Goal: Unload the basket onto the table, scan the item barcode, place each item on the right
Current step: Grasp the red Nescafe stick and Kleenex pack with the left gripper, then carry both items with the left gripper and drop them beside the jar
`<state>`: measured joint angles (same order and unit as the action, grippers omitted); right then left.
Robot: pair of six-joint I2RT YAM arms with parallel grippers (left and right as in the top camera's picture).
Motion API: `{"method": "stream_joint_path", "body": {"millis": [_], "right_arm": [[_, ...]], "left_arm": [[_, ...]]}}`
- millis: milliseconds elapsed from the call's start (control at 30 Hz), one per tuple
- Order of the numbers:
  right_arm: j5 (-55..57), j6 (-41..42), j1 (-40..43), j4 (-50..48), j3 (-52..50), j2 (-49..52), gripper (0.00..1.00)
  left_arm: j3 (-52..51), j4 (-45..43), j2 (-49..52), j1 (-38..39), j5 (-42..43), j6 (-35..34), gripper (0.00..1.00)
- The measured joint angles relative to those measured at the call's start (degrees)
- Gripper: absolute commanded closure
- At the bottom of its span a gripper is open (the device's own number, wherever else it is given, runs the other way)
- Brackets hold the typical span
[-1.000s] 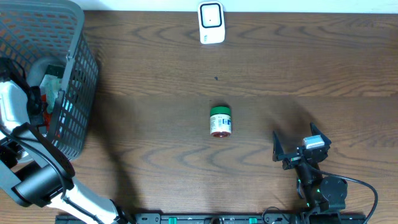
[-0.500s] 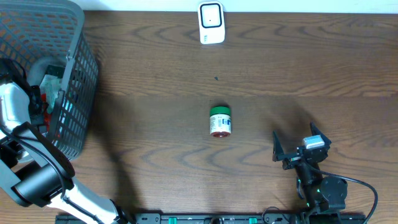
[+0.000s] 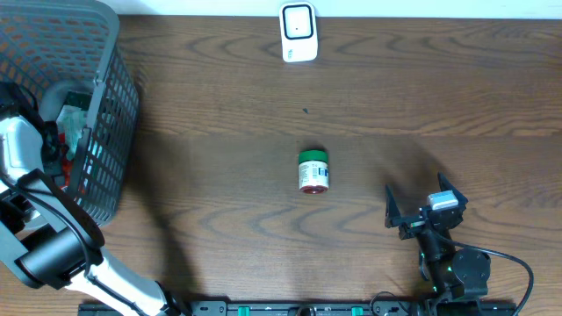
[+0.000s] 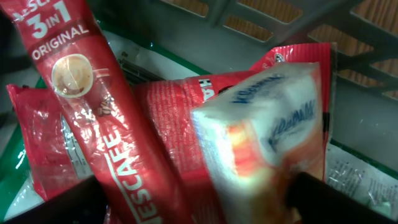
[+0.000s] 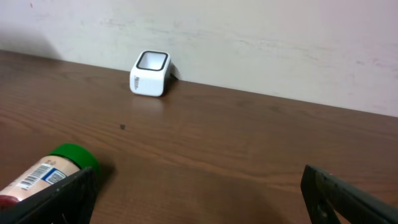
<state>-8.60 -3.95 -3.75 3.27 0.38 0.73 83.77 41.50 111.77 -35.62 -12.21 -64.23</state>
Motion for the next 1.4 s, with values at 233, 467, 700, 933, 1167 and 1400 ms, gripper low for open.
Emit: {"method": "stream_joint_path", "body": {"millis": [233,467,700,933,1167,1400], "right_arm": [[-0.02,0.0,0.02,0.0,0.0,0.0,0.01],[-0.02,0.0,0.02,0.0,0.0,0.0,0.01],[0.0,0.0,0.02,0.0,0.0,0.0,0.01],[0.0,0.0,0.02,0.02,0.0,0.0,0.01],[-0.02,0.0,0.02,0.02,0.0,0.0,0.01],[0.0,0.0,0.02,0.0,0.0,0.0,0.01]], "left_arm": [[0.0,-1.09,0.0,0.04,0.02,1.55,0.63],[0.0,-1.51,0.0,0.04,0.02,3.23,0.93],[0.0,-1.53,-0.13,0.04,0.02,4.76,0.93],[-0.63,0.22,-6.49,0.0,0.04,7.1,0.93],[-0.72,-0.28,-19.45,0.0,0.02,7.93,0.93],[-0.83,-3.96,-37.2,4.0,0.87,13.05,0.93]]}}
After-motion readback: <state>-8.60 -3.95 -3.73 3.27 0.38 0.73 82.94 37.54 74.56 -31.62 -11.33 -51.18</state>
